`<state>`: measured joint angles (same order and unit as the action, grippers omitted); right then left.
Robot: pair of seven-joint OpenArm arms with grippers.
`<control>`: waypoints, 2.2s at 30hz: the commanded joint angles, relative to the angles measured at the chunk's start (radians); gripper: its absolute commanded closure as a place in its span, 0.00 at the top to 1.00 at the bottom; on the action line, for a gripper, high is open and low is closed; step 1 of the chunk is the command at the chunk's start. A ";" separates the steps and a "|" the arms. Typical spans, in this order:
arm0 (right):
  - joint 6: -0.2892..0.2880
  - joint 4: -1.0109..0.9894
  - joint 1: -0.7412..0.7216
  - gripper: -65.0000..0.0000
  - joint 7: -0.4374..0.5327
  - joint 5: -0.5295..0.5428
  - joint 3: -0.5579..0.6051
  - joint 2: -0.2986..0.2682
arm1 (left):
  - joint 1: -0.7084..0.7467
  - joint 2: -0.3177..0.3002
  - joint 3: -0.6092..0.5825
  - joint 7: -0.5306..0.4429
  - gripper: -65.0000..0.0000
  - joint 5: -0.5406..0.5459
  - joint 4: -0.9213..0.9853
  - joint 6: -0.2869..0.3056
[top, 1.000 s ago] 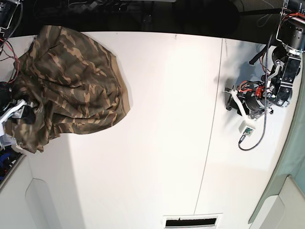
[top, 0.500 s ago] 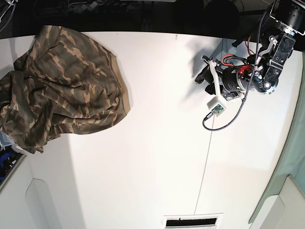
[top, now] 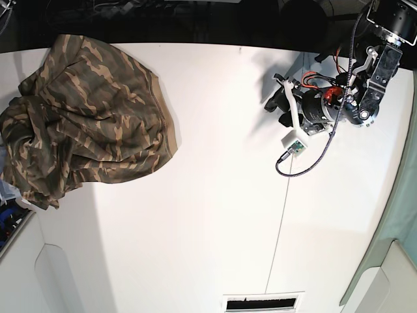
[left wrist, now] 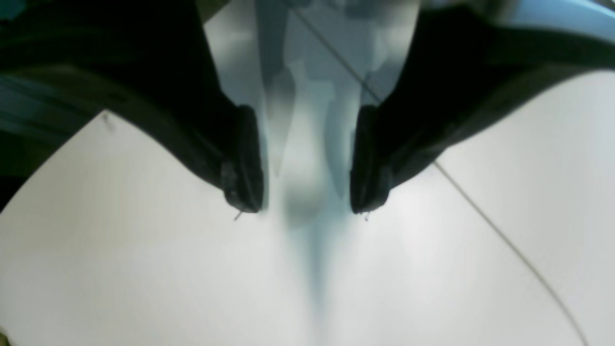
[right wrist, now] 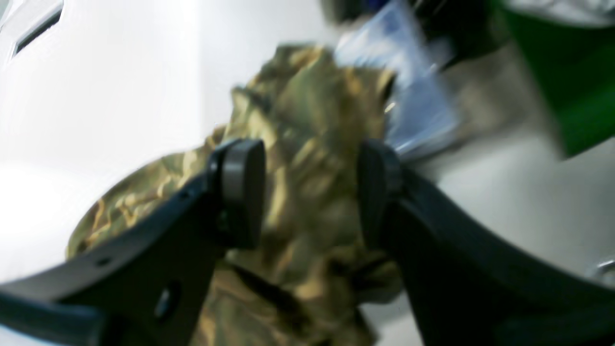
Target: Layout the t-shirt on the table in an organized manner, then fold the t-shirt properly
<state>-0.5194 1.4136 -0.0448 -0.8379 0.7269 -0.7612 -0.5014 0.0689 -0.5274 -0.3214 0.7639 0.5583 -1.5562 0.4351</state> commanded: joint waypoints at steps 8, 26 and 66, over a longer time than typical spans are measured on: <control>-0.002 -0.007 -0.013 0.47 0.046 -0.042 -0.027 -0.072 | -0.016 -0.006 0.006 -0.012 0.51 0.019 -0.016 0.022; -0.013 -0.289 -0.056 0.47 0.253 -0.114 0.298 -0.071 | -0.022 0.209 0.006 -0.020 0.51 0.035 -0.026 0.060; -0.027 -0.246 -0.046 0.00 0.022 -0.027 0.158 -0.054 | -0.117 0.450 -0.134 -0.145 0.51 -0.108 0.146 0.079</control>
<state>-0.5358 1.1492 -0.0803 -0.8318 0.6842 -0.5945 -0.5266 -0.0341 -0.0822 -0.4568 0.6300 0.4404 -1.3975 0.5030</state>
